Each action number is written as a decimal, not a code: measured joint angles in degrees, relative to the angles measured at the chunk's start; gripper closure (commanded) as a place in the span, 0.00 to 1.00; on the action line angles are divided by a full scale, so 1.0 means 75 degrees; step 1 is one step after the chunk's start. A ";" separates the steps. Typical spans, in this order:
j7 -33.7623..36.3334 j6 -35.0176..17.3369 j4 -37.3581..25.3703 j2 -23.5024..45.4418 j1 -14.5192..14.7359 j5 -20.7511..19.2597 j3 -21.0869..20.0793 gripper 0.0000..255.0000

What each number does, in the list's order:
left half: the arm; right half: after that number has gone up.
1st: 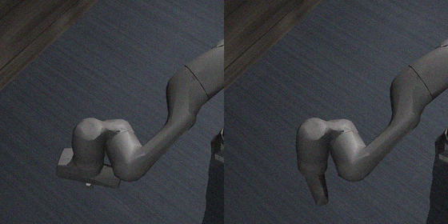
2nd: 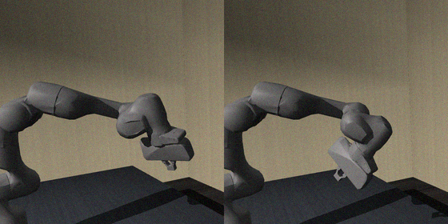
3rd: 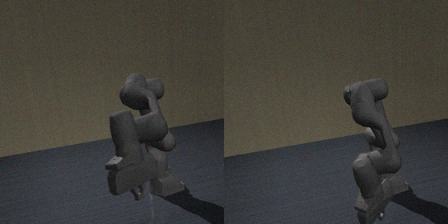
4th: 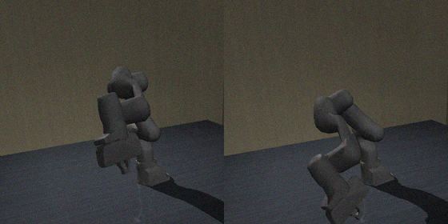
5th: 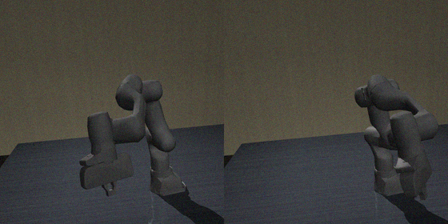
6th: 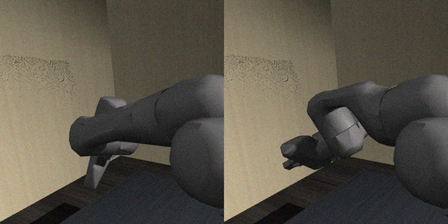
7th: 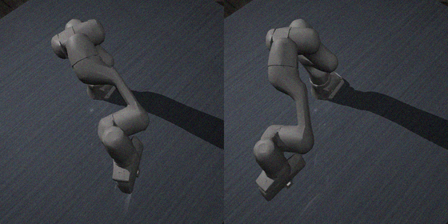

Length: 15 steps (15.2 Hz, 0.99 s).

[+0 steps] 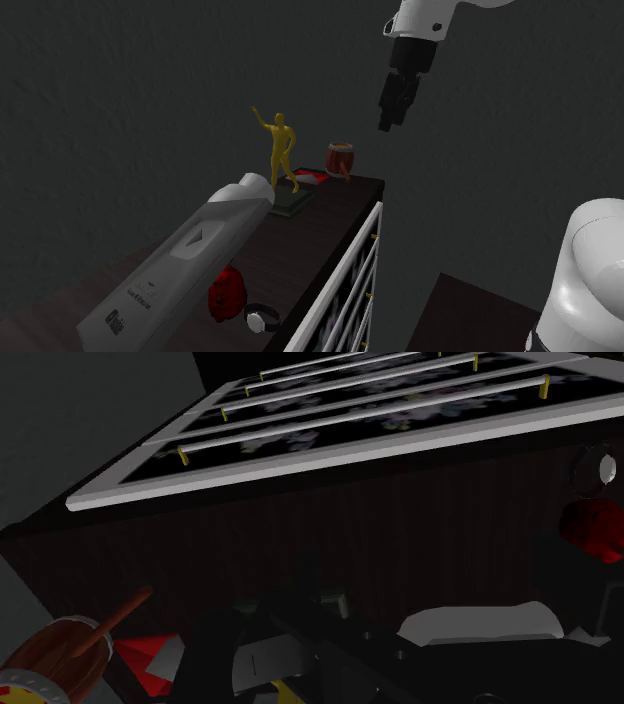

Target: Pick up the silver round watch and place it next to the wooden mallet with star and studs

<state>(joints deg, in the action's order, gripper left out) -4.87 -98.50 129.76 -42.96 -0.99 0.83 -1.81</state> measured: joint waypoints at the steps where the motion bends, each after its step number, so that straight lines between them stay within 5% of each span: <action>1: 0.0000 0.0000 0.0000 0.0000 0.0000 0.0000 0.0000 0.00; 15: 0.1001 -0.2291 0.1174 0.1279 0.0727 0.1109 -0.1147 0.00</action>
<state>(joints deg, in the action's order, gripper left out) 2.63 -115.69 138.56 -33.37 4.46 9.14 -10.41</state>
